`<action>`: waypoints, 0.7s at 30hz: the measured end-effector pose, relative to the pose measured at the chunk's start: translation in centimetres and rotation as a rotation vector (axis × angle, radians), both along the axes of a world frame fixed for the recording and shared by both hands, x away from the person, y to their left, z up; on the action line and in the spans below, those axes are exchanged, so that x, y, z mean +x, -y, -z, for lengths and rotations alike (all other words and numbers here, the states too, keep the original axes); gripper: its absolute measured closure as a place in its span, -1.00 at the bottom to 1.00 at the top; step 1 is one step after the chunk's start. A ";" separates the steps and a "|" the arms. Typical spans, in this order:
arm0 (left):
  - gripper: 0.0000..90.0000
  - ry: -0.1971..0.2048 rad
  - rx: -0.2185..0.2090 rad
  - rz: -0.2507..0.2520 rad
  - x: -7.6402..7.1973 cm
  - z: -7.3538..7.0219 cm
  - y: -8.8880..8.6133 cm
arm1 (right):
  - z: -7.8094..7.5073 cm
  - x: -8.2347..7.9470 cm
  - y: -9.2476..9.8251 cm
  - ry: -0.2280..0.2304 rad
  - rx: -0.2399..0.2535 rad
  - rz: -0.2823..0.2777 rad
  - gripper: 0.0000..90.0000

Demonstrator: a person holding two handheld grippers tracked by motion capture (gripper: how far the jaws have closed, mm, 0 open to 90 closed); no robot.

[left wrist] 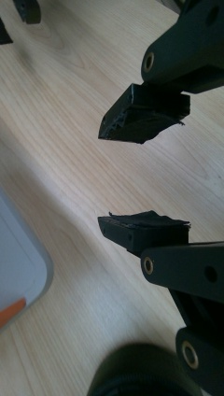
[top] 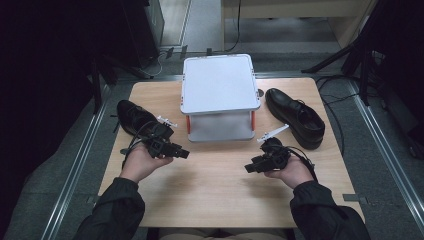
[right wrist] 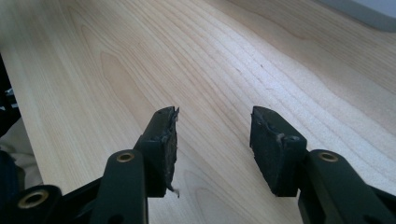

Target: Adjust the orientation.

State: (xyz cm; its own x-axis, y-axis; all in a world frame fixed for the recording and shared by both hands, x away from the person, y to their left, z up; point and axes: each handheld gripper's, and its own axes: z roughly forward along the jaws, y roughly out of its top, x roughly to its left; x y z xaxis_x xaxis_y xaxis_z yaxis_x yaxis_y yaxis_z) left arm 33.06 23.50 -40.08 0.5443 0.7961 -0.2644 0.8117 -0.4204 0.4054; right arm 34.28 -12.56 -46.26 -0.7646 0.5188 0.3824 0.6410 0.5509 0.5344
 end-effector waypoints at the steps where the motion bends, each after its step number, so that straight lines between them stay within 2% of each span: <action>1: 0.15 -0.002 0.004 -0.008 0.2 -0.2 -0.2 | 0.0 0.0 0.0 -0.001 -0.001 0.001 0.16; 3: 0.16 -0.005 0.002 -0.021 0.5 -0.6 -0.7 | 0.0 0.0 0.0 -0.002 -0.001 -0.002 0.16; 7: 0.18 -0.007 0.035 -0.035 1.2 -1.6 -1.6 | 0.1 -0.1 -0.1 -0.004 -0.018 -0.009 0.16; 14: 0.21 -0.015 0.053 -0.075 2.7 -3.7 -3.6 | 0.3 -0.1 -0.3 -0.012 -0.024 -0.023 0.16; 19: 0.25 -0.014 0.078 -0.104 4.3 -4.9 -5.1 | 0.4 -0.1 -0.3 -0.024 -0.031 -0.021 0.14; 21: 0.28 -0.028 0.072 -0.122 5.0 -5.0 -5.7 | 0.5 -0.1 -0.3 -0.028 -0.036 -0.021 0.14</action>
